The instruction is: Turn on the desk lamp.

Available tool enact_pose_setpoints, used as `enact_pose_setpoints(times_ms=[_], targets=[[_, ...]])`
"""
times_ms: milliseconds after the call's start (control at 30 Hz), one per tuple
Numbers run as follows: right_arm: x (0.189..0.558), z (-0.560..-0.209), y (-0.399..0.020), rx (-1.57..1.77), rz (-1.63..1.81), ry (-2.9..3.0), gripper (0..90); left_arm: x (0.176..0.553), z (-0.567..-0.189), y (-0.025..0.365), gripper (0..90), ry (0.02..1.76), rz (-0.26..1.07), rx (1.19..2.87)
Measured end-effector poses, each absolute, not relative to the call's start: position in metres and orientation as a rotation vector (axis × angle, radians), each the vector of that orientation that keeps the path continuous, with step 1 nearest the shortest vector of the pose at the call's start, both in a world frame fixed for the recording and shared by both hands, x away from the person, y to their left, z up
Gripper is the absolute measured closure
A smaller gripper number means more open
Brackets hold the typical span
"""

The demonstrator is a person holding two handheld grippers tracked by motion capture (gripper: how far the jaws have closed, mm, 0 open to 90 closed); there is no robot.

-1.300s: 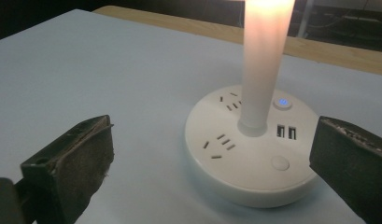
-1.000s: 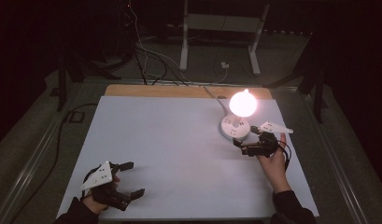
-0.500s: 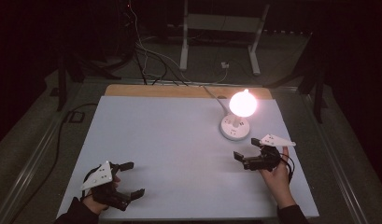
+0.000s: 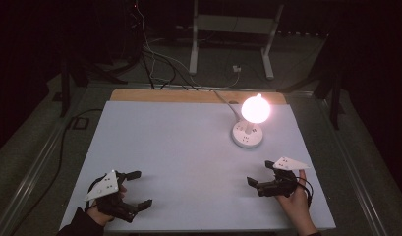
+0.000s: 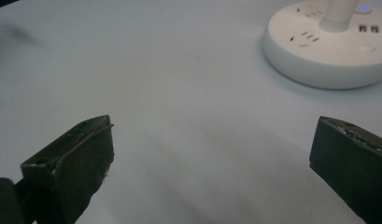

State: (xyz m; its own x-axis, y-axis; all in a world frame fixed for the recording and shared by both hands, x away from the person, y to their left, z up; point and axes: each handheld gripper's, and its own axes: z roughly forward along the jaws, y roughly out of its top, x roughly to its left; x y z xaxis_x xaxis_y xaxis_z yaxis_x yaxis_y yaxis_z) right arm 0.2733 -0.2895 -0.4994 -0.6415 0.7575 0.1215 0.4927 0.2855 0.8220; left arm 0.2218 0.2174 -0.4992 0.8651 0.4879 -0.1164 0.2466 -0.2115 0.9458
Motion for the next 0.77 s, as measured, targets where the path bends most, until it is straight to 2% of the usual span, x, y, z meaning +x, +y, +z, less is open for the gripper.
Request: enact_pose_setpoints(times_ms=[767], targets=[[0.244, -0.509, -0.306, 1.146, 1.181, 2.328, 0.0, 0.222, -0.5, 0.217, 0.3, 0.555, 0.243, 1.809]])
